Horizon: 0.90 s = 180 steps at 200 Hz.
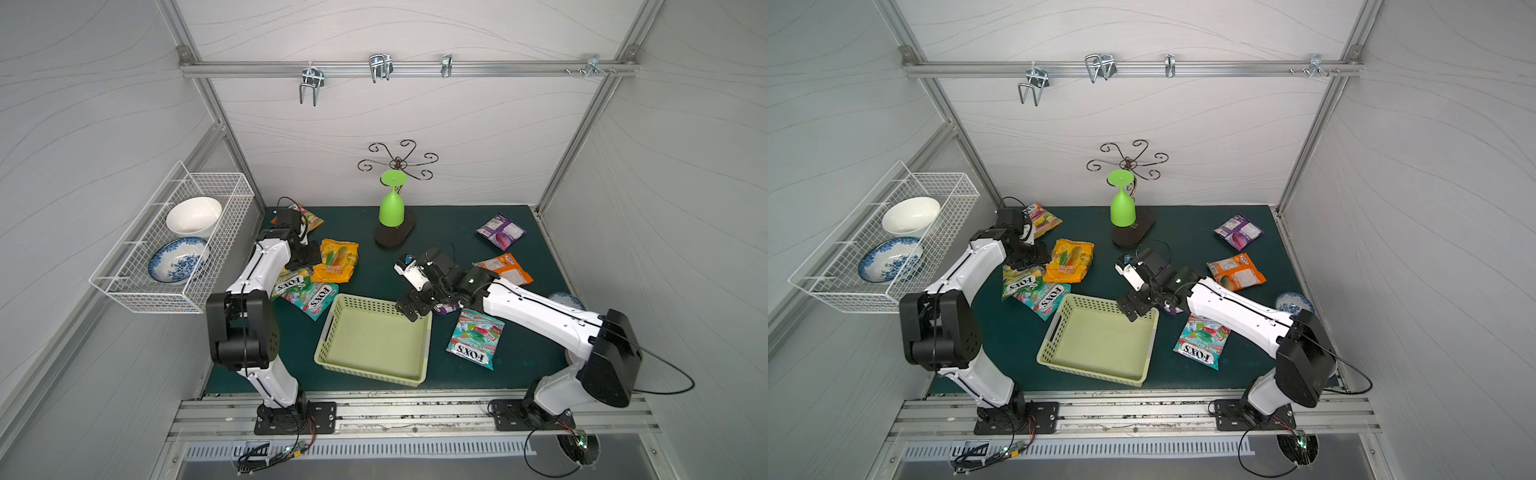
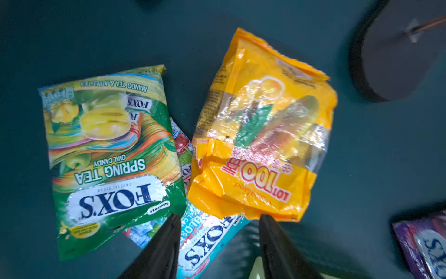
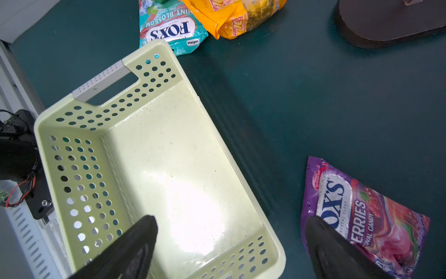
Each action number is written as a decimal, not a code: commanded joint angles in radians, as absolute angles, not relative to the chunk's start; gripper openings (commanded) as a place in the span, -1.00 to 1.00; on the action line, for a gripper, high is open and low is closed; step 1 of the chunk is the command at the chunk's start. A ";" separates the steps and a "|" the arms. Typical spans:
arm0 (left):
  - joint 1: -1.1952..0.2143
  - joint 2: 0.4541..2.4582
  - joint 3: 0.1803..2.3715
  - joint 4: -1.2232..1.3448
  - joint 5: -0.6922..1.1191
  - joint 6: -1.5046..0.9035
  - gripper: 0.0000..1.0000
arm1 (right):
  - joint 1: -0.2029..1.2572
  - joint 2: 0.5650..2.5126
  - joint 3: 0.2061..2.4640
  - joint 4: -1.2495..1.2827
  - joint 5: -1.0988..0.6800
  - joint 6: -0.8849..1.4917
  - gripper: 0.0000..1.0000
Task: Put the candies in the basket
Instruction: Move the candy to the center of the board, then pick up the basket from the center of the board.
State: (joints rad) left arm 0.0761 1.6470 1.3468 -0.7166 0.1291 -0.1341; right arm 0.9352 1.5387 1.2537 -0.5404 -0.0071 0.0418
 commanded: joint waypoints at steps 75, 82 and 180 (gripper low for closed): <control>0.081 1.371 1.113 -0.565 0.212 -0.160 0.65 | 0.981 1.853 1.520 -0.654 -0.025 -0.060 0.81; 0.081 1.359 1.105 -0.555 0.220 -0.158 0.66 | 0.983 1.873 1.532 -0.653 -0.028 -0.063 0.79; 0.081 1.350 1.105 -0.565 0.208 -0.132 0.78 | 0.988 2.005 1.630 -0.698 -0.055 -0.062 0.16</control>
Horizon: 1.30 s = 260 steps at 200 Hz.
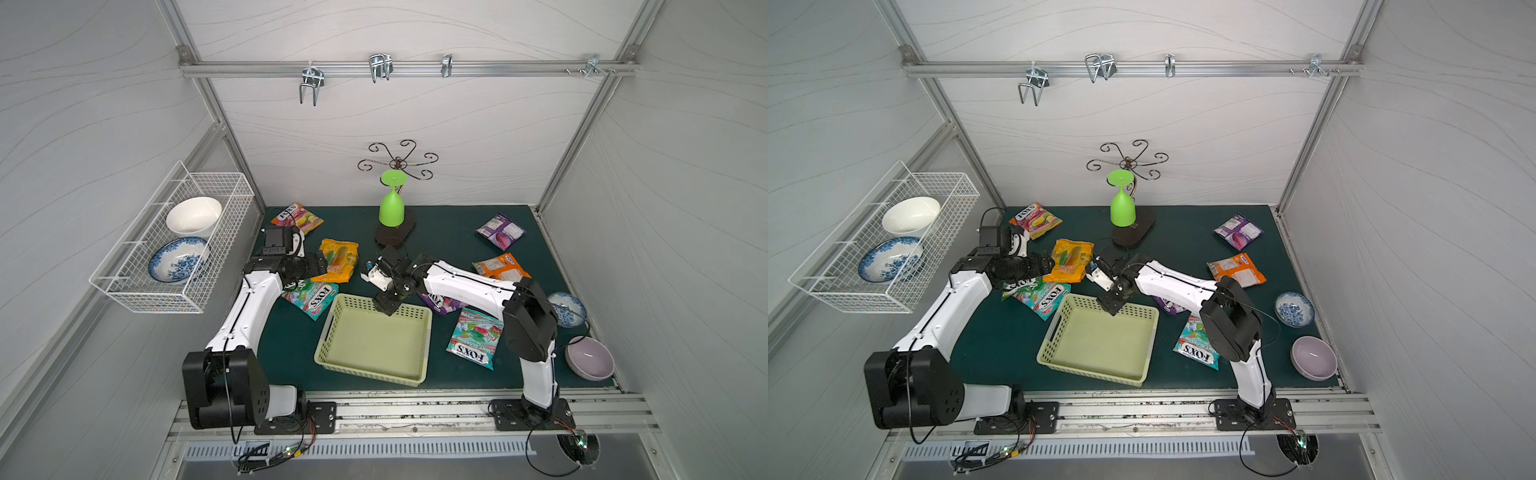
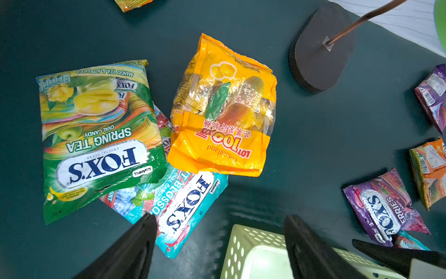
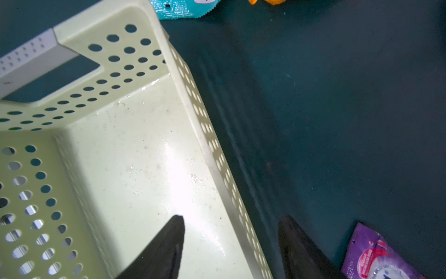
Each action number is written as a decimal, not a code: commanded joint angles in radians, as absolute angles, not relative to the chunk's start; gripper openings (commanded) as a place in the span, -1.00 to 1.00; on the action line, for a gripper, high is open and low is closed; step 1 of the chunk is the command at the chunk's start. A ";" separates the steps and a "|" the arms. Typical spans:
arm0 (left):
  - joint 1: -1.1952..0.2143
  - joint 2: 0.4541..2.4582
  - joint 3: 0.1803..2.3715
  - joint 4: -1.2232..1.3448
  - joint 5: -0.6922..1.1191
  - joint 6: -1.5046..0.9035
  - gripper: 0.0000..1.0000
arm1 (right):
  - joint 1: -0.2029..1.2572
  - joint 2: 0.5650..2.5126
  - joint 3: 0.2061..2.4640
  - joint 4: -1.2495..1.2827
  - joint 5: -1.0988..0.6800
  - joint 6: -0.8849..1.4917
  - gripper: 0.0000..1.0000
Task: Put the candies in the basket
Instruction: Pick up the basket from the center of the board.
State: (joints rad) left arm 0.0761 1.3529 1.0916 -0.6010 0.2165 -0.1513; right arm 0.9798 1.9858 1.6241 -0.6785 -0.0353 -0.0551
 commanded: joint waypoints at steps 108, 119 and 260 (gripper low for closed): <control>0.081 1.340 1.111 -0.569 0.186 -0.118 0.85 | 0.986 2.033 1.603 -0.682 -0.003 -0.112 -0.53; 0.082 1.340 1.107 -0.568 0.188 -0.115 0.85 | 0.986 2.027 1.597 -0.686 -0.003 -0.124 -0.60; 0.089 1.336 1.082 -0.540 0.177 -0.110 0.85 | 0.848 1.670 1.323 -0.555 -0.185 0.168 -1.00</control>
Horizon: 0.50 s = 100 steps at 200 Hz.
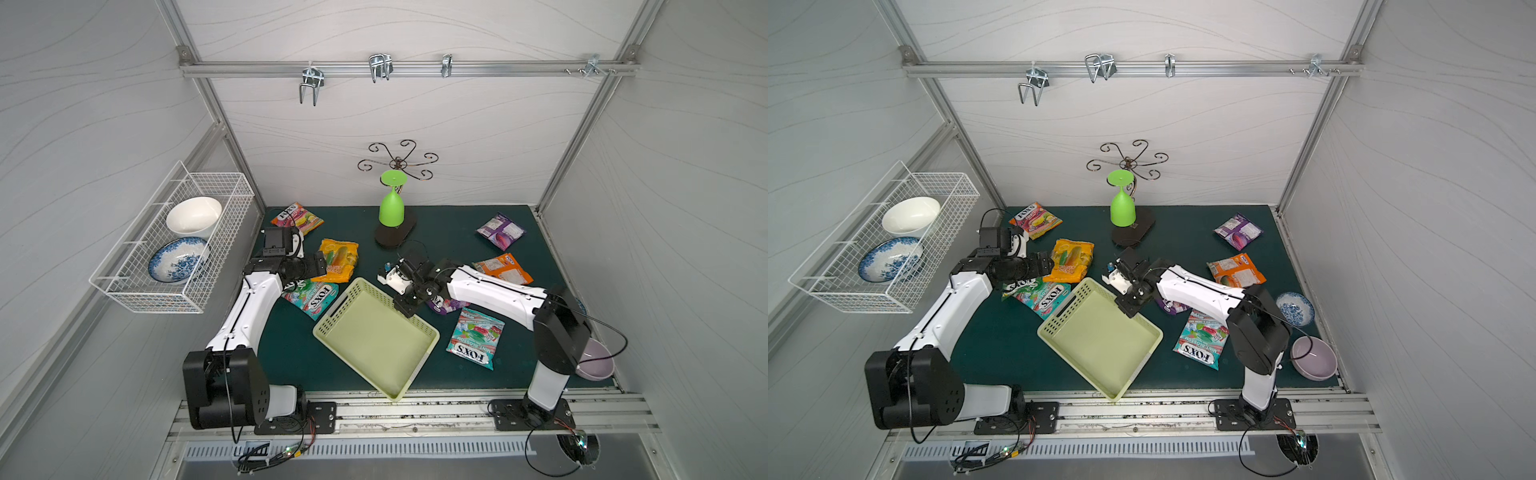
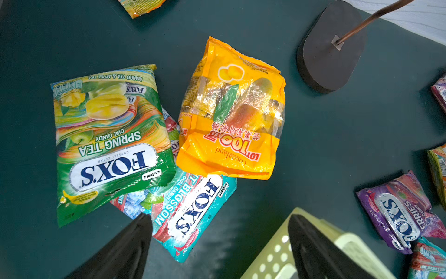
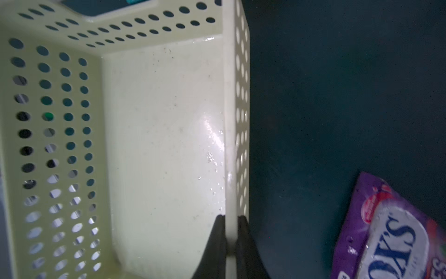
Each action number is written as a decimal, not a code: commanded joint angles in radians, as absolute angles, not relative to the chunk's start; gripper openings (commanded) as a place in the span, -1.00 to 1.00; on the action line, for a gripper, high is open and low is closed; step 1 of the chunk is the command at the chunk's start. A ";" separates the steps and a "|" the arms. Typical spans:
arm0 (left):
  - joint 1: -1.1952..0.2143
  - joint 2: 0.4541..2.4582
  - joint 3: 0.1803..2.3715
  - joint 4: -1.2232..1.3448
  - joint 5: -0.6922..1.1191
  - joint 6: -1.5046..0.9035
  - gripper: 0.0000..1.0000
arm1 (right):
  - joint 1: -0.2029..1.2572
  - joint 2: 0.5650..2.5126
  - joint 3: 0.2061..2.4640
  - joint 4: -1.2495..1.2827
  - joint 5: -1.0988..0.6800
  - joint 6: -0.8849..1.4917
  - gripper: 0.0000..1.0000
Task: Put the candies in the basket
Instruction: Pick up the basket from the center of the board, then place the basket at the center of the board.
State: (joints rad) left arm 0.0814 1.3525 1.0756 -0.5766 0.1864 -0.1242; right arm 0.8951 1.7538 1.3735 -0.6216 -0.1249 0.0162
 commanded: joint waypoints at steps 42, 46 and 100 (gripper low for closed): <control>0.089 1.335 1.092 -0.549 0.170 -0.112 0.84 | 0.834 1.629 1.267 -0.514 -0.159 0.315 -1.00; 0.089 1.333 1.092 -0.548 0.171 -0.112 0.84 | 0.832 1.625 1.258 -0.503 -0.160 0.332 -1.00; 0.089 1.322 1.097 -0.554 0.176 -0.115 0.84 | 0.774 1.633 1.181 -0.436 -0.141 0.527 -1.00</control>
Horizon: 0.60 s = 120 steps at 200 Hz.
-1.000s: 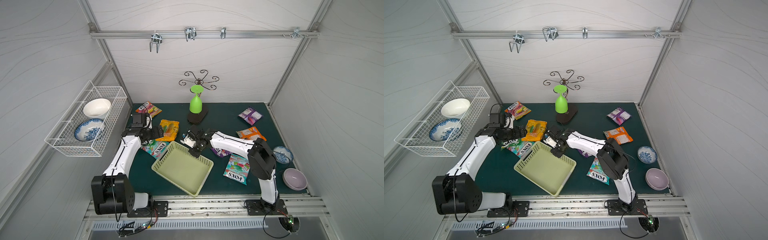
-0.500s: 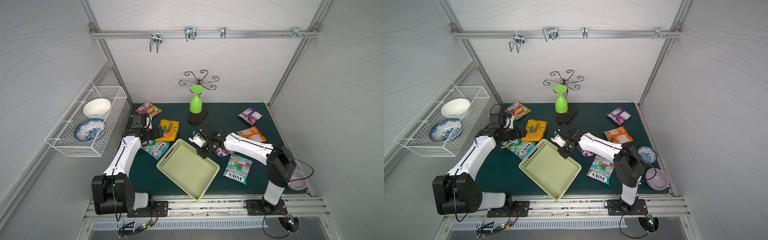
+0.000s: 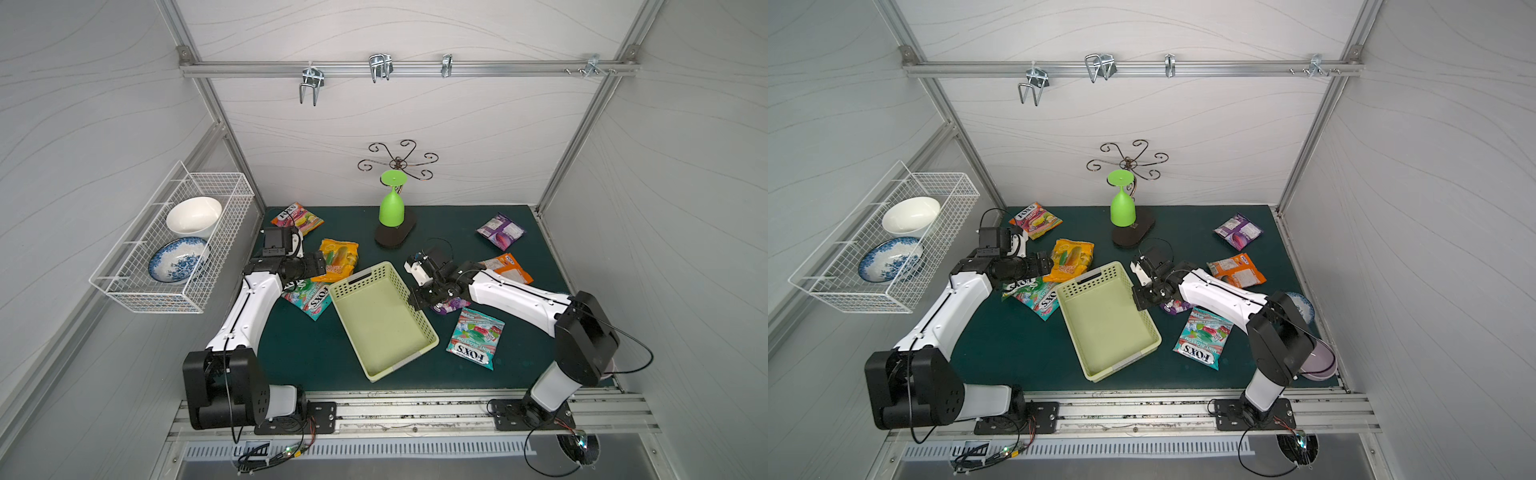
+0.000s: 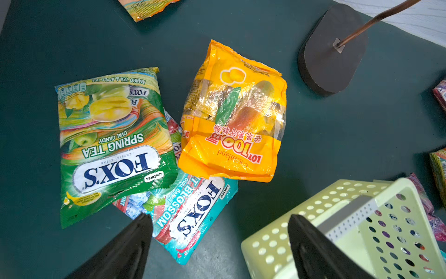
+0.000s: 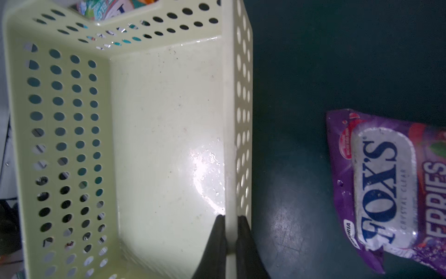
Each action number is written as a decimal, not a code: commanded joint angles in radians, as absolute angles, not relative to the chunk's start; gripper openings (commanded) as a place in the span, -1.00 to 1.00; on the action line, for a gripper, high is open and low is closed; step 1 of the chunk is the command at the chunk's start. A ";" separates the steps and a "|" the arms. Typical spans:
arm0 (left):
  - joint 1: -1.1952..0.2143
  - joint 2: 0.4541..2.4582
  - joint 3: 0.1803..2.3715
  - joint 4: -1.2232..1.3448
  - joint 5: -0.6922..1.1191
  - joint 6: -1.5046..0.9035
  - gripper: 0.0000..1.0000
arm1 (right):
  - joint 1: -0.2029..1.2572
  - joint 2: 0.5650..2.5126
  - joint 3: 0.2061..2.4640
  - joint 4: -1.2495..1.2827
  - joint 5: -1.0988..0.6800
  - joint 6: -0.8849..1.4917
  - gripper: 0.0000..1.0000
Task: Put the candies in the basket
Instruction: Place the basket at the center of the board.
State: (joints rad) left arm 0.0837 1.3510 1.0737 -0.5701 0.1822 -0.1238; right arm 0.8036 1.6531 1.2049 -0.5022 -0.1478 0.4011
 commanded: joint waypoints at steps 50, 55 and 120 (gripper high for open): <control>0.090 1.321 1.101 -0.557 0.182 -0.118 0.84 | 0.666 1.575 1.038 -0.390 -0.104 0.615 -1.00; 0.091 1.319 1.097 -0.553 0.186 -0.118 0.84 | 0.663 1.564 1.020 -0.378 -0.095 0.621 -1.00; 0.090 1.316 1.097 -0.549 0.169 -0.088 0.84 | 0.612 1.527 0.971 -0.393 -0.004 0.630 -1.00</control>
